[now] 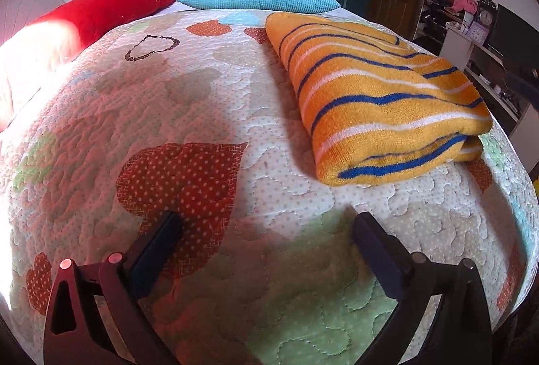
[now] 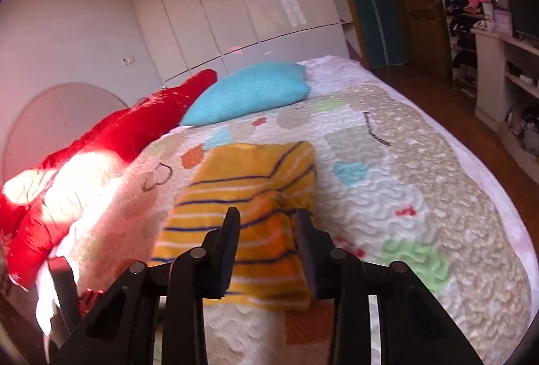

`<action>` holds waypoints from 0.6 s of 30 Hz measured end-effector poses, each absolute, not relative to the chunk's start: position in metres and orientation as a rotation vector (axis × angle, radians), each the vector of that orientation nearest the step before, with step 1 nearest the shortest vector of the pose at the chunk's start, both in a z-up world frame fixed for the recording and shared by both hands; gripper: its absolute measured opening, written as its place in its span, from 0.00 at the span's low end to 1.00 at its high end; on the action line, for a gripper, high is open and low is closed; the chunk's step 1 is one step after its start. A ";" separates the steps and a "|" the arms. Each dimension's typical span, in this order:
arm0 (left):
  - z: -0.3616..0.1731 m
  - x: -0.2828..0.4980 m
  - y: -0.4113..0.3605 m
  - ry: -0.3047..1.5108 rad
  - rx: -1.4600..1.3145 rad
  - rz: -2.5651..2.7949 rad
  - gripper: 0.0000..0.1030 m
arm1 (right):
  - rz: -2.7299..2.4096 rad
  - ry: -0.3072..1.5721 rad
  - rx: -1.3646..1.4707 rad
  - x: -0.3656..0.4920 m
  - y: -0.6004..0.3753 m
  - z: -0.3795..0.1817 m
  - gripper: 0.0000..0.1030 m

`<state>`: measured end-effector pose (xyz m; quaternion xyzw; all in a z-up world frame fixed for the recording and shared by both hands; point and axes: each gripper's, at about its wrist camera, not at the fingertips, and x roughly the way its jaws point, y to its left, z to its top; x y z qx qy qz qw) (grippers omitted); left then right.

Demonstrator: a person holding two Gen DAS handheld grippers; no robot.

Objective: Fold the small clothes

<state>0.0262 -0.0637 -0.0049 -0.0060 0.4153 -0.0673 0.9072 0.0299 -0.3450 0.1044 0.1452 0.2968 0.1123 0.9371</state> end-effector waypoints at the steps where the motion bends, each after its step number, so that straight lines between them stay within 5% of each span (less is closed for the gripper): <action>1: -0.005 0.026 -0.064 0.856 -0.014 -0.140 0.99 | 0.274 0.635 0.334 0.051 -0.342 0.106 0.32; 5: -0.006 0.026 -0.063 0.851 -0.014 -0.142 1.00 | 0.324 0.821 0.459 0.118 -0.336 0.070 0.32; 9: -0.006 0.025 -0.062 0.846 -0.022 -0.152 1.00 | 0.226 0.869 0.510 0.113 -0.361 0.035 0.15; 12: -0.006 0.025 -0.061 0.841 -0.028 -0.153 1.00 | 0.112 0.768 0.391 0.083 -0.365 0.064 0.32; 18: -0.006 0.025 -0.064 0.841 -0.018 -0.140 1.00 | 0.275 0.707 0.180 0.101 -0.294 0.117 0.32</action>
